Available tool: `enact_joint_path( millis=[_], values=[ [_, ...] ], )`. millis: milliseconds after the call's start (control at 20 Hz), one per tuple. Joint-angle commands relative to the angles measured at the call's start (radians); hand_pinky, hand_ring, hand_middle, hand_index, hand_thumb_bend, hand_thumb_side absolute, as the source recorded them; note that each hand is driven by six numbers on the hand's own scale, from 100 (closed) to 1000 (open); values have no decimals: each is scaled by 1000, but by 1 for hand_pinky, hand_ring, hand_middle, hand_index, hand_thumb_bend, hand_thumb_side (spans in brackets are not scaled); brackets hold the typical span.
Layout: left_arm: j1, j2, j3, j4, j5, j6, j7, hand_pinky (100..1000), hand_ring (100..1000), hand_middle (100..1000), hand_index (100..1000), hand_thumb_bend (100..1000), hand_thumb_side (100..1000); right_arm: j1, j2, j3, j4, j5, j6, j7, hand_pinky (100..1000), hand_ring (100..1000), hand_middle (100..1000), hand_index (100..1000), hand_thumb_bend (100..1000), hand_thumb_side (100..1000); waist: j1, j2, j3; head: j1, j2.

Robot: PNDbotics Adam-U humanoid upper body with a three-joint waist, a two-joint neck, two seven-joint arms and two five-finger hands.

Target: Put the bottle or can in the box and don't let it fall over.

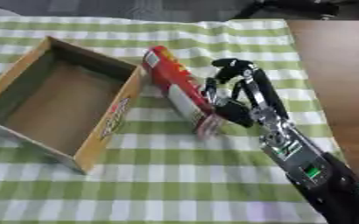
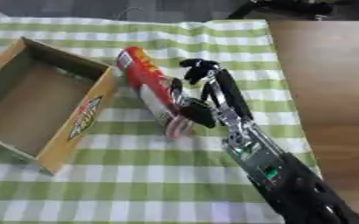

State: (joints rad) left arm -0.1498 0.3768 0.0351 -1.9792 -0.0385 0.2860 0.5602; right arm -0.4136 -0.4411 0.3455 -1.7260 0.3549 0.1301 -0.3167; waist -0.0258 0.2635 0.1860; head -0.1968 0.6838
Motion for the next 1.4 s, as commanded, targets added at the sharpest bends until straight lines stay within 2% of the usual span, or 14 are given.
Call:
enact_joint_path(
  millis=[50, 150, 200, 300, 350, 400, 450, 550, 650, 850, 1100, 1250, 1400],
  values=[
    [-8, 14, 12, -21, 3, -2, -1, 554, 520, 651, 700, 111, 727, -11, -24, -10, -30, -8, -3, -16, 163, 600, 558, 769, 100, 100, -3, -3, 0, -4, -9],
    [-8, 14, 12, -21, 2, -2, -1, 554, 520, 651, 700, 112, 728, -7, -25, -10, -30, -16, 1, -16, 204, 631, 585, 787, 100, 100, -3, -4, 0, -4, -8],
    [-8, 14, 12, -21, 2, -3, -1, 554, 520, 651, 700, 113, 729, -4, -25, -9, -28, -21, 6, -13, 308, 710, 651, 833, 100, 100, -3, -4, 0, -3, -8],
    [-8, 14, 12, -21, 2, -3, -1, 554, 520, 651, 700, 114, 730, 4, -26, -8, -28, -25, 27, -4, 460, 807, 724, 900, 100, 100, -4, -4, -1, -2, -8],
    [-7, 14, 13, -21, 2, -2, 0, 554, 520, 651, 700, 115, 730, 8, -28, -10, -30, -19, 39, -6, 565, 896, 794, 940, 100, 105, -4, -4, -1, -2, -8],
    [-7, 14, 13, -21, 1, -2, 0, 554, 520, 651, 700, 115, 730, 13, -31, -11, -35, -2, 51, -8, 602, 926, 807, 942, 100, 153, -4, -4, -1, -1, -8],
    [-7, 14, 13, -21, 1, -2, 0, 554, 520, 651, 700, 115, 730, 18, -34, -11, -41, 21, 62, -9, 669, 975, 832, 950, 100, 308, -4, -4, -1, -1, -8],
    [-7, 15, 13, -21, 1, -3, 0, 554, 520, 651, 700, 116, 731, 28, -36, -12, -54, 66, 84, -4, 730, 1000, 873, 961, 100, 437, -5, -4, -2, 0, -8],
    [-6, 14, 13, -21, 1, -2, 0, 554, 520, 651, 700, 116, 730, 40, -36, -8, -73, 87, 107, 3, 733, 1000, 891, 980, 100, 505, -5, -4, -2, 0, -8],
    [-7, 15, 12, -21, 0, -3, 0, 554, 520, 651, 700, 117, 729, 57, -43, 8, -116, 89, 135, 32, 743, 1000, 899, 993, 100, 512, -5, -5, -2, -1, -8],
    [-7, 15, 12, -21, -3, -3, -1, 555, 520, 651, 700, 118, 729, 75, -51, 28, -169, 113, 172, 88, 760, 1000, 914, 999, 100, 579, -9, -12, -1, -3, -4],
    [-6, 16, 11, -21, -5, -4, -2, 555, 520, 651, 700, 118, 728, 82, -49, 43, -197, 127, 190, 124, 766, 1000, 918, 999, 100, 587, -12, -20, -1, -4, 0],
    [-5, 16, 11, -21, -7, -4, -3, 555, 520, 651, 700, 119, 727, 86, -48, 53, -211, 130, 199, 149, 770, 1000, 927, 1000, 100, 646, -15, -28, 1, -4, 1]
  ],
)
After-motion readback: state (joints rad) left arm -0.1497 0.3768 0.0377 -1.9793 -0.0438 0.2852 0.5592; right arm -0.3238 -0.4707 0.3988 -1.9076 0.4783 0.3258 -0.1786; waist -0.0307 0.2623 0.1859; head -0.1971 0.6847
